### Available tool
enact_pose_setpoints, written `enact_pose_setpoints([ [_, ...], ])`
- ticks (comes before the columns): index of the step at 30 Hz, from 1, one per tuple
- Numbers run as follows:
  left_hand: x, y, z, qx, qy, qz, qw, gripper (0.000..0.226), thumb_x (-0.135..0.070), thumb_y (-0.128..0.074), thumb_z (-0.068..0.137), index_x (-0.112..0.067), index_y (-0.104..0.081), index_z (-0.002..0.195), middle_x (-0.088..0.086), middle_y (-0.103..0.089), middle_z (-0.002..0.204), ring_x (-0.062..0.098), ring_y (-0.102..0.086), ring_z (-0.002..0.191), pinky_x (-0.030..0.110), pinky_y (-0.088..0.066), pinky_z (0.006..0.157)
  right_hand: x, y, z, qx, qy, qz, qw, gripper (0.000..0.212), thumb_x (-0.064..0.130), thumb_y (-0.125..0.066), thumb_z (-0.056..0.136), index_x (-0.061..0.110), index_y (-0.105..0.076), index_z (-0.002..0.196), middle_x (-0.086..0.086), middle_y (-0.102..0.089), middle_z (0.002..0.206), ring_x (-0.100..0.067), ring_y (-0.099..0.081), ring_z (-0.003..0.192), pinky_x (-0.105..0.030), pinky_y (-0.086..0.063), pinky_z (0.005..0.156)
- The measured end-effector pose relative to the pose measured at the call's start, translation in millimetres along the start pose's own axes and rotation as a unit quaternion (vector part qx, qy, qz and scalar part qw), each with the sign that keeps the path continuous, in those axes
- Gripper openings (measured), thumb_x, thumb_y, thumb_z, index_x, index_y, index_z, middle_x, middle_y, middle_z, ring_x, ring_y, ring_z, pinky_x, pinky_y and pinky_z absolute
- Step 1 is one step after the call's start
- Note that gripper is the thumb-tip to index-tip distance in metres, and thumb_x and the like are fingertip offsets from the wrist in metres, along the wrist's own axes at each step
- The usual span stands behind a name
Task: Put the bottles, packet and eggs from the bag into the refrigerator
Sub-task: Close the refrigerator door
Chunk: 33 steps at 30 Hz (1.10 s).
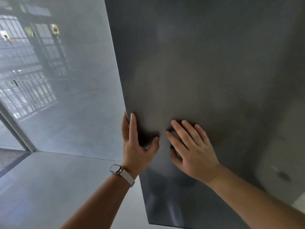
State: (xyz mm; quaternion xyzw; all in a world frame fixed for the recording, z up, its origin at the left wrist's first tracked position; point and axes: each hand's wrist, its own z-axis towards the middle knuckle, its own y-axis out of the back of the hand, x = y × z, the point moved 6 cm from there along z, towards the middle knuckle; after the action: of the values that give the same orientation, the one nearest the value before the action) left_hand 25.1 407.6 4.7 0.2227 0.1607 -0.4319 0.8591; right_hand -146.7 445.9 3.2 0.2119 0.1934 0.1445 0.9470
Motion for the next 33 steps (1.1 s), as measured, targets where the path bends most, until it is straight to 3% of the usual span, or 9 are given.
enact_pose_setpoints([
  [7, 24.6, -39.4, 22.6, 0.036, 0.028, 0.008, 0.999, 0.098, -0.038, -0.068, 0.078, -0.003, -0.018, 0.154, 0.021, -0.010, 0.161, 0.003, -0.004, 0.150, 0.008, -0.017, 0.114, -22.5, -27.9, 7.8, 0.054, -0.012, -0.003, 0.998, 0.046, 0.027, -0.055, 0.087, 0.015, -0.061, 0.132, -0.009, -0.040, 0.153, -0.029, -0.036, 0.141, -0.042, -0.019, 0.117],
  [17, 67.6, -94.9, 52.2, 0.040, 0.052, -0.054, 0.996, 0.102, -0.043, -0.068, 0.073, -0.018, -0.012, 0.155, 0.006, -0.006, 0.159, -0.002, -0.006, 0.148, 0.007, -0.018, 0.112, -50.2, -69.8, 16.0, 0.075, -0.011, -0.066, 0.995, 0.051, 0.027, -0.060, 0.084, 0.014, -0.059, 0.134, -0.009, -0.039, 0.153, -0.028, -0.035, 0.141, -0.042, -0.024, 0.116],
  [23, 90.2, -135.3, 76.0, 0.076, 0.043, -0.105, 0.991, 0.102, -0.042, -0.069, 0.074, -0.015, -0.012, 0.155, 0.011, -0.008, 0.158, 0.026, -0.013, 0.151, 0.024, -0.024, 0.118, -67.4, -96.3, 24.2, 0.082, -0.027, -0.117, 0.989, 0.051, 0.027, -0.060, 0.084, 0.016, -0.059, 0.134, -0.009, -0.033, 0.154, -0.029, -0.035, 0.140, -0.042, -0.020, 0.117],
  [28, 106.0, -171.7, 93.5, 0.107, 0.040, -0.134, 0.984, 0.104, -0.043, -0.067, 0.074, -0.012, -0.010, 0.155, 0.018, -0.007, 0.158, 0.013, -0.005, 0.151, 0.010, -0.017, 0.114, -86.3, -120.0, 29.2, 0.097, -0.040, -0.158, 0.982, 0.049, 0.027, -0.057, 0.087, 0.016, -0.059, 0.134, -0.010, -0.042, 0.151, -0.029, -0.037, 0.139, -0.043, -0.023, 0.116],
  [33, 119.8, -209.3, 110.7, 0.117, 0.021, -0.175, 0.977, 0.103, -0.044, -0.068, 0.075, -0.014, -0.010, 0.154, 0.012, -0.005, 0.156, 0.005, 0.000, 0.150, 0.017, -0.016, 0.118, -104.5, -139.7, 33.0, 0.103, -0.058, -0.203, 0.972, 0.050, 0.025, -0.059, 0.084, 0.016, -0.061, 0.133, -0.009, -0.042, 0.151, -0.029, -0.038, 0.139, -0.043, -0.026, 0.115],
])
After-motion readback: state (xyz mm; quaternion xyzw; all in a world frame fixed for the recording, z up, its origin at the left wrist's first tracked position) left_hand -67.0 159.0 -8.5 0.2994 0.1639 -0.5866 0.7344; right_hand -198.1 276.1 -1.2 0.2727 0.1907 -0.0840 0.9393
